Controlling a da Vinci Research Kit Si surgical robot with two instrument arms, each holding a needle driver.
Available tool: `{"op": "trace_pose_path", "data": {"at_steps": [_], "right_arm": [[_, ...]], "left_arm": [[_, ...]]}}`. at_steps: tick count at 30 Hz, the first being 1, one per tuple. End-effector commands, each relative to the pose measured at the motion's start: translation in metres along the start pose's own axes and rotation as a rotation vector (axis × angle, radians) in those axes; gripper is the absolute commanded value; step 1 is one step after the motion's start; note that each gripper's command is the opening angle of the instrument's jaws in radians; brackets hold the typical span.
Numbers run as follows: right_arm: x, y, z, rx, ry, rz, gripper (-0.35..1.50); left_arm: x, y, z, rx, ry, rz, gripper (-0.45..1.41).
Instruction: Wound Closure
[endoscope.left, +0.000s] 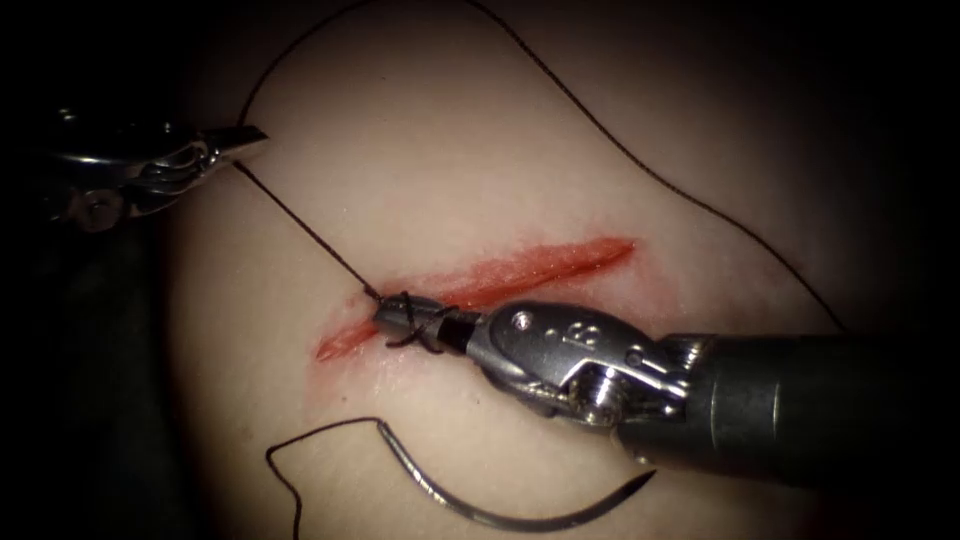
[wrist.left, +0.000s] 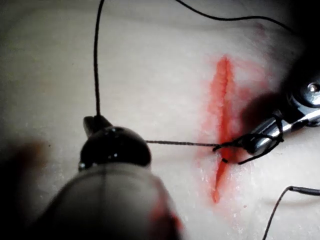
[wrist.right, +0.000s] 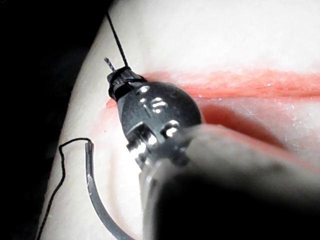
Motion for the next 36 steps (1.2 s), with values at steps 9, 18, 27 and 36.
{"op": "trace_pose_path", "data": {"at_steps": [9, 18, 27, 36], "right_arm": [[0.0012, 0.0012, -0.0011, 0.151, -0.096, -0.317, -0.35], [0.0032, 0.0023, -0.0021, 0.315, -0.151, -0.510, -0.35], [0.0026, 0.0016, -0.0017, 0.382, -0.134, -0.475, -0.35], [-0.0003, 0.0010, 0.0002, 0.361, -0.088, -0.433, -0.35]], "left_arm": [[0.0009, -0.0018, 0.0012, 0.086, 0.006, 0.050, -0.45], [0.0007, -0.0016, 0.0016, 0.068, -0.001, 0.031, -0.45], [0.0029, -0.0023, 0.0025, 0.070, 0.041, 0.084, -0.45], [0.0071, -0.0040, 0.0052, 0.151, 0.169, 0.379, -0.45]]}}
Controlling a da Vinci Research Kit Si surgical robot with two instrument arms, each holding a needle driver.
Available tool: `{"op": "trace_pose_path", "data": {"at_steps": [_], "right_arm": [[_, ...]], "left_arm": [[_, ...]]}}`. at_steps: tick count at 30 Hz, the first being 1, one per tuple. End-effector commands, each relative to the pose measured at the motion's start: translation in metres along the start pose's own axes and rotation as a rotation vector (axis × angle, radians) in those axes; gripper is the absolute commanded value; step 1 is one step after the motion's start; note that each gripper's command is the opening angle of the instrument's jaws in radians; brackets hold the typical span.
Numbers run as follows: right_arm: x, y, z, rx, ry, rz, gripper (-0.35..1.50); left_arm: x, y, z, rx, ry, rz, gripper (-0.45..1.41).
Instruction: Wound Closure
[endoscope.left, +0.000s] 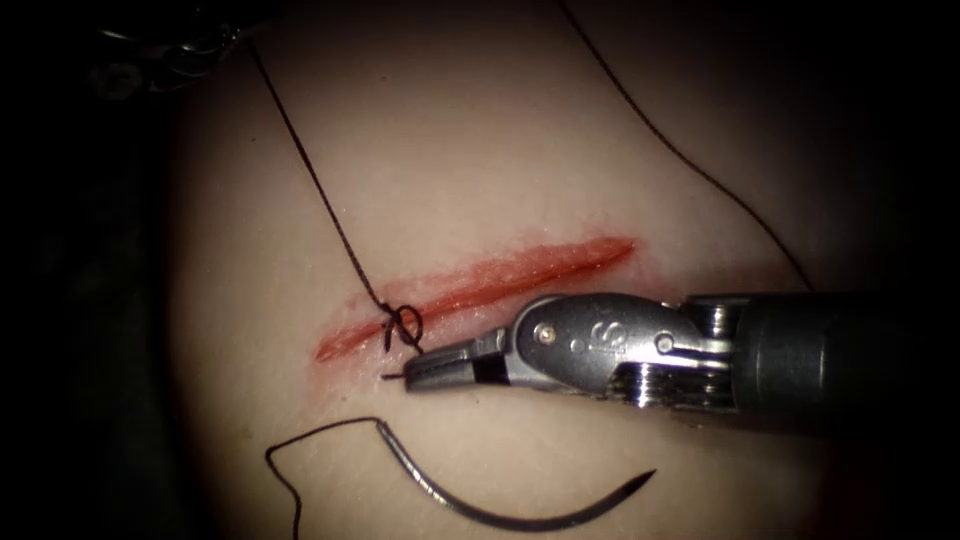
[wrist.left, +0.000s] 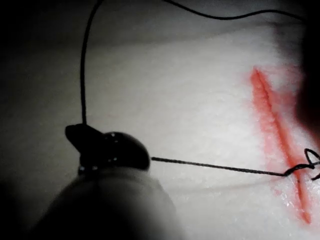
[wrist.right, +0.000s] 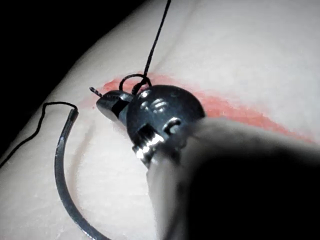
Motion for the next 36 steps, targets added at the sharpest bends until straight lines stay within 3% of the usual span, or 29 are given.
{"op": "trace_pose_path", "data": {"at_steps": [1, 3, 6, 14, 20, 27, 36], "right_arm": [[-0.0005, -0.0001, 0.0011, 0.002, 0.005, 0.010, -0.35], [-0.0009, -0.0006, 0.0012, 0.015, 0.012, 0.026, -0.35], [-0.0012, -0.0017, 0.0015, 0.046, 0.043, 0.062, -0.35], [-0.0006, -0.0039, 0.0016, 0.101, 0.131, 0.109, -0.35], [-0.0003, -0.0050, 0.0012, 0.148, 0.187, 0.126, -0.35], [-0.0013, -0.0057, 0.0005, 0.172, 0.182, 0.138, -0.35], [-0.0036, -0.0071, 0.0003, 0.200, 0.159, 0.202, -0.35]], "left_arm": [[0.0001, 0.0005, 0.0007, 0.035, 0.009, 0.033, -0.45], [0.0006, 0.0011, 0.0011, 0.102, 0.014, 0.125, -0.45], [0.0010, 0.0018, 0.0016, 0.096, 0.007, 0.344, -0.45], [0.0009, 0.0021, 0.0018, 0.258, -0.122, 0.801, -0.45], [0.0006, 0.0005, 0.0007, 0.372, -0.185, 0.867, -0.45], [0.0006, -0.0027, -0.0015, 0.487, -0.223, 0.898, -0.45], [0.0017, -0.0042, -0.0023, 0.503, -0.159, 0.894, -0.45]]}}
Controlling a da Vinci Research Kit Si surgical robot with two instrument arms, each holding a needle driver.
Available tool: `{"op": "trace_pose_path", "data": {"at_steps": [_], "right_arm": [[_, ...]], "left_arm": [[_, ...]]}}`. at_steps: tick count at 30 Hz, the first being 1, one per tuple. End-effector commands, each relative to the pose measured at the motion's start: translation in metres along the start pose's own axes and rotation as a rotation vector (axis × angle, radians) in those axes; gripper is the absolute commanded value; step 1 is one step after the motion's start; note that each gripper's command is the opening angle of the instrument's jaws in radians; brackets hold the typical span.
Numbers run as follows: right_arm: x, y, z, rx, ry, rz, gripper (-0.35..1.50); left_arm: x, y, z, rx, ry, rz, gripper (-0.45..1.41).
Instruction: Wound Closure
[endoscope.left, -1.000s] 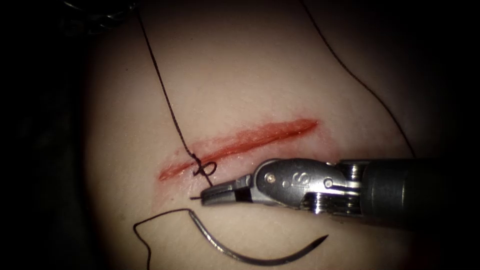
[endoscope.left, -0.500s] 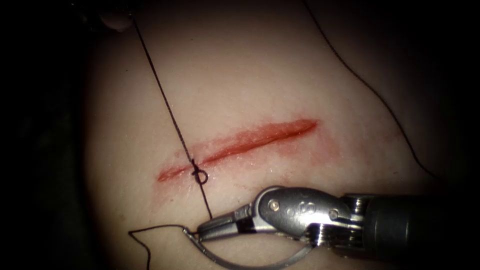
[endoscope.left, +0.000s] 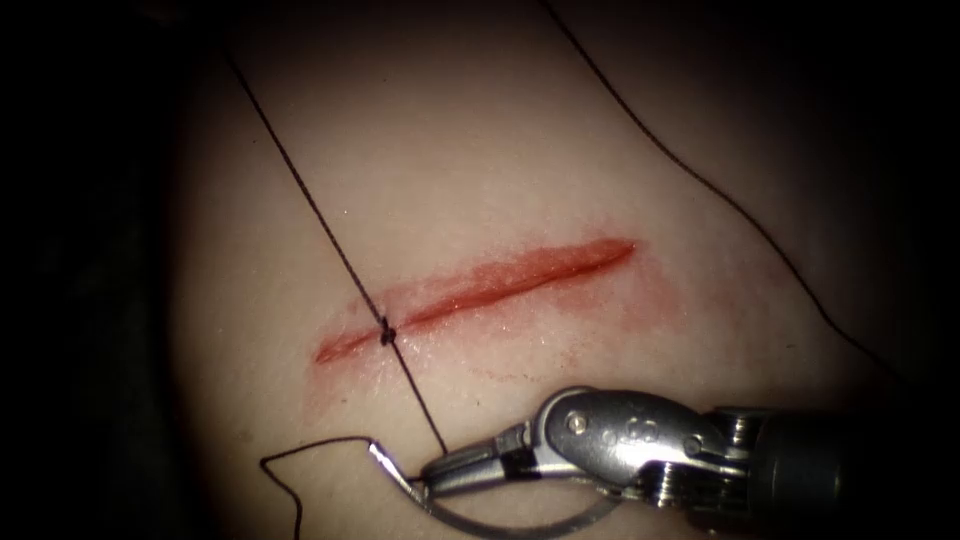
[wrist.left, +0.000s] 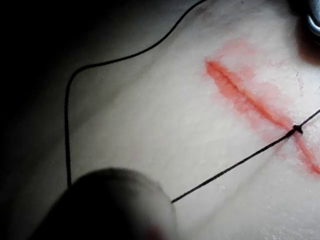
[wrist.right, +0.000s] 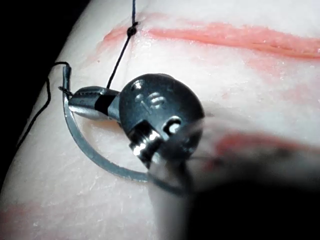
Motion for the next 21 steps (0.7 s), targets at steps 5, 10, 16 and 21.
{"op": "trace_pose_path", "data": {"at_steps": [5, 10, 16, 21], "right_arm": [[-0.0016, -0.0005, 0.0009, 0.017, -0.016, 0.049, -0.35], [-0.0022, -0.0012, 0.0010, 0.028, -0.026, 0.102, -0.35], [-0.0037, -0.0026, 0.0021, 0.058, -0.013, 0.170, -0.35], [-0.0039, -0.0030, 0.0026, 0.069, -0.009, 0.184, -0.35]], "left_arm": [[0.0005, 0.0000, 0.0005, 0.004, 0.002, -0.003, -0.45], [0.0008, 0.0000, 0.0005, 0.018, 0.003, -0.006, -0.45], [0.0006, -0.0006, 0.0005, 0.027, 0.005, -0.008, -0.45], [0.0003, -0.0013, 0.0005, 0.038, 0.001, -0.010, -0.45]]}}
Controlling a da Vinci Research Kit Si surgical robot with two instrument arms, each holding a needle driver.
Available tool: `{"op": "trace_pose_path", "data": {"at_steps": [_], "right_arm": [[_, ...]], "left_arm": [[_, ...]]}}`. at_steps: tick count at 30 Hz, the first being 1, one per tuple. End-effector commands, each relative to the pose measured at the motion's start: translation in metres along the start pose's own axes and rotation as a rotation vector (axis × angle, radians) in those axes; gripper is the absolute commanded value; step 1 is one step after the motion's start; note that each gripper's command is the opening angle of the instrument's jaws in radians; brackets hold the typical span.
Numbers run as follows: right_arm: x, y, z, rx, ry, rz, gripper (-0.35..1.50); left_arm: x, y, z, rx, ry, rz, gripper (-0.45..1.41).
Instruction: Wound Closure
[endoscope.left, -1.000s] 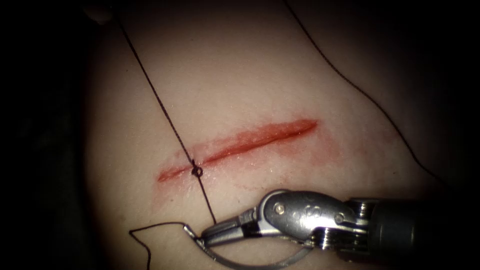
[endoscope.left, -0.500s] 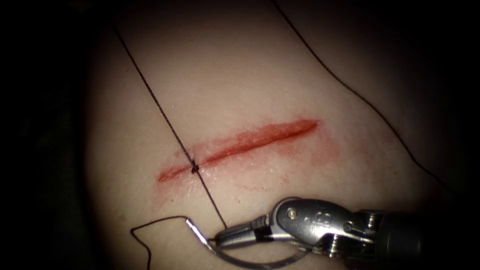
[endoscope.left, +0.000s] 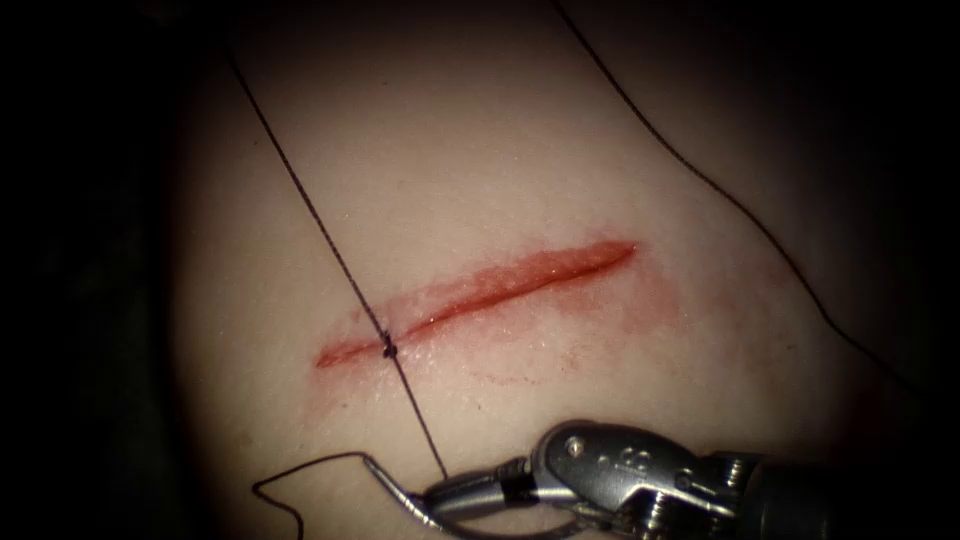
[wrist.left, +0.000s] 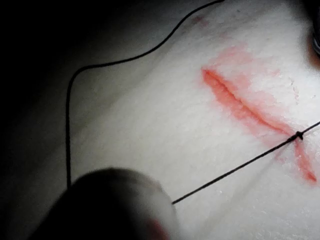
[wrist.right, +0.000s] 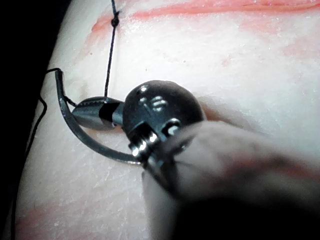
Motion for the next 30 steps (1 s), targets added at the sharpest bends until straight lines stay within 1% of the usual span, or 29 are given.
{"op": "trace_pose_path", "data": {"at_steps": [1, 7, 12, 20, 30], "right_arm": [[-0.0003, 0.0002, 0.0010, 0.004, -0.004, 0.003, -0.35], [-0.0012, 0.0000, 0.0012, 0.010, -0.015, 0.025, -0.35], [-0.0018, -0.0002, 0.0015, 0.017, -0.023, 0.048, -0.35], [-0.0027, -0.0008, 0.0020, 0.038, -0.047, 0.074, -0.35], [-0.0037, -0.0013, 0.0019, 0.053, -0.069, 0.102, -0.35]], "left_arm": [[0.0003, 0.0001, 0.0005, 0.007, -0.009, -0.001, -0.45], [-0.0006, -0.0010, 0.0005, 0.021, -0.017, -0.007, -0.45], [-0.0008, -0.0015, 0.0006, 0.028, -0.020, -0.010, -0.45], [-0.0007, -0.0015, 0.0006, 0.029, -0.024, -0.005, -0.45], [-0.0006, -0.0014, 0.0006, 0.029, -0.029, -0.018, -0.45]]}}
